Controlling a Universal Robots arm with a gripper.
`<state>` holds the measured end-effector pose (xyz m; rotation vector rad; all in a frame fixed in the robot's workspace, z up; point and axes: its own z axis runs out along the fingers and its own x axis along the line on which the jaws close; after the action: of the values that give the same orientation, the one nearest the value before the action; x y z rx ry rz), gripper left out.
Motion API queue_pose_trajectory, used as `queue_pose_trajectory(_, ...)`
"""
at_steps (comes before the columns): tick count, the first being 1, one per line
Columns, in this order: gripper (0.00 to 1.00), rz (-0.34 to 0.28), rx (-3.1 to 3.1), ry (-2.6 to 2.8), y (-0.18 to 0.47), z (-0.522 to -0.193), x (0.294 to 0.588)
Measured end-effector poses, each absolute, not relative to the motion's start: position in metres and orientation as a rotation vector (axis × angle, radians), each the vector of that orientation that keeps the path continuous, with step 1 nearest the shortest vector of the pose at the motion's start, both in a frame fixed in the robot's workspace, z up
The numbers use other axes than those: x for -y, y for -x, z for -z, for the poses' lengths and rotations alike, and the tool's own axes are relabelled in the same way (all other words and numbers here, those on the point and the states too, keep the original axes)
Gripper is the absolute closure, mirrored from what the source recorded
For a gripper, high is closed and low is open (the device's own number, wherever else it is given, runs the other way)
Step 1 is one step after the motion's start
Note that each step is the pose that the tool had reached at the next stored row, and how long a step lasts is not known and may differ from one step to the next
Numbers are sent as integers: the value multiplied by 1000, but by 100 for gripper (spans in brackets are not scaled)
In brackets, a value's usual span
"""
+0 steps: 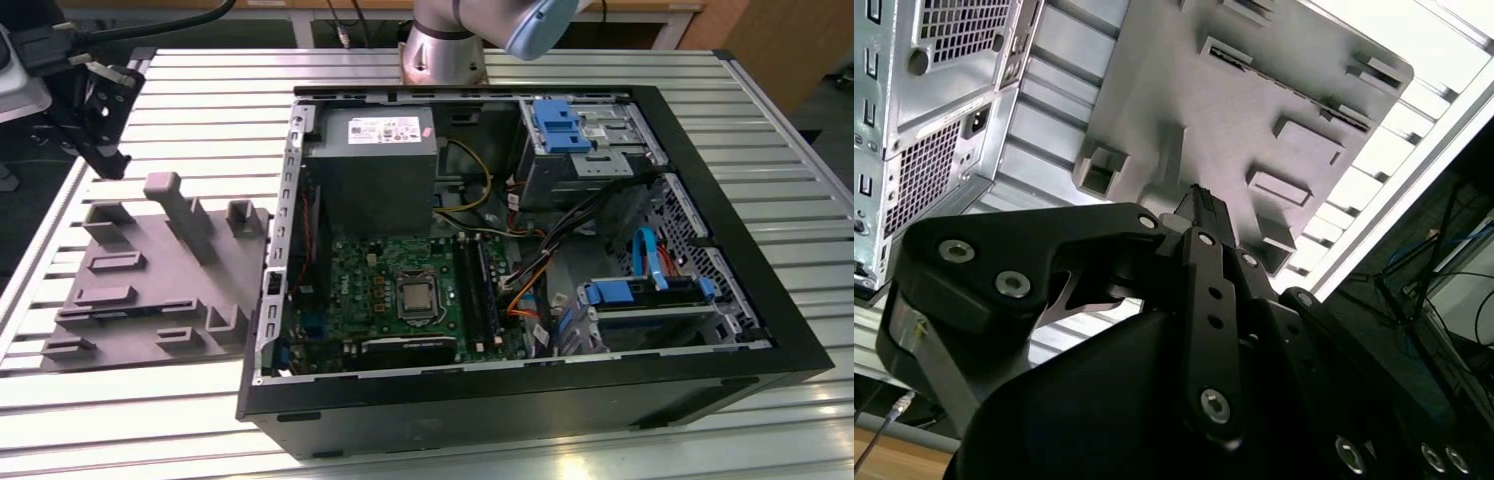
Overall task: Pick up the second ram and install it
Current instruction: 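Reach for the second ram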
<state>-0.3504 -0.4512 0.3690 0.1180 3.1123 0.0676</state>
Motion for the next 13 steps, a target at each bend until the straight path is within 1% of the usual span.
queue_pose_trajectory(13, 89, -68, -3112, -118, 354, -366, 455)
